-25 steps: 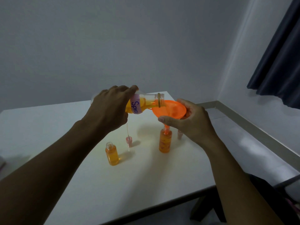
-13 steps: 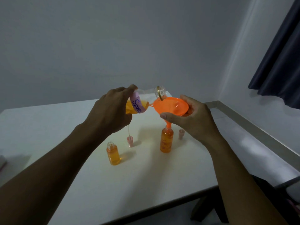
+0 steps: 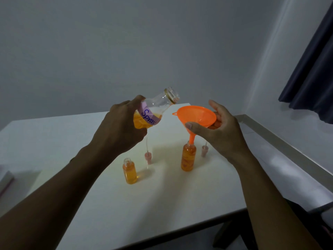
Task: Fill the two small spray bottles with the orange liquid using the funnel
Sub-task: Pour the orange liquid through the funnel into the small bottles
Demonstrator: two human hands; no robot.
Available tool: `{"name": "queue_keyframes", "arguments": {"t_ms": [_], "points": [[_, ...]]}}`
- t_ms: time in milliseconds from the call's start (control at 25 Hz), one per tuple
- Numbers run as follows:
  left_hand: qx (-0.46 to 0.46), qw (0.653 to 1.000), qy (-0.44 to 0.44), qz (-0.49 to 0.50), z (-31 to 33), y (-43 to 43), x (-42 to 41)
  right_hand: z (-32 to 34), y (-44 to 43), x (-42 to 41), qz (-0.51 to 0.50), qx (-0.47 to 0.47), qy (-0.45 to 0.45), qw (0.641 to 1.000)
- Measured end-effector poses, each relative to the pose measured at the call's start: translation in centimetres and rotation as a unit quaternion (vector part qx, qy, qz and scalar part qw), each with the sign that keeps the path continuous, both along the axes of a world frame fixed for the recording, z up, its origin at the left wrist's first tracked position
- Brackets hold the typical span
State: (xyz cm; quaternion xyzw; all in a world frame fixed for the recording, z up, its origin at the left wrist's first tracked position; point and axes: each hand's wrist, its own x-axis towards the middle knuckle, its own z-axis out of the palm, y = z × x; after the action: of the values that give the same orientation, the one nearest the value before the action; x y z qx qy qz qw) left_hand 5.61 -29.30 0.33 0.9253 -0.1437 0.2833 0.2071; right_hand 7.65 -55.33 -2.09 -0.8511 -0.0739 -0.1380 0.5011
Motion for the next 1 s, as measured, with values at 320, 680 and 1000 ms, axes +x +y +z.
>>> {"name": "queue_keyframes", "arguments": {"t_ms": [320,680,1000], "points": [[-0.057,0.998,0.011,0.016,0.1,1.7,-1.4,0.0,0.2,-0.2,0.012,0.063,0.025,0.998],[-0.191,0.978,-0.007,0.085,-1.7,6.9,-3.0,3.3,6.4,-0.6,0.065,0.252,-0.055,0.964],[-0.319,0.91,-0.066,0.258,-5.9,18.1,-6.2,0.3,26.1,4.1,0.216,0.261,0.136,0.931]]}}
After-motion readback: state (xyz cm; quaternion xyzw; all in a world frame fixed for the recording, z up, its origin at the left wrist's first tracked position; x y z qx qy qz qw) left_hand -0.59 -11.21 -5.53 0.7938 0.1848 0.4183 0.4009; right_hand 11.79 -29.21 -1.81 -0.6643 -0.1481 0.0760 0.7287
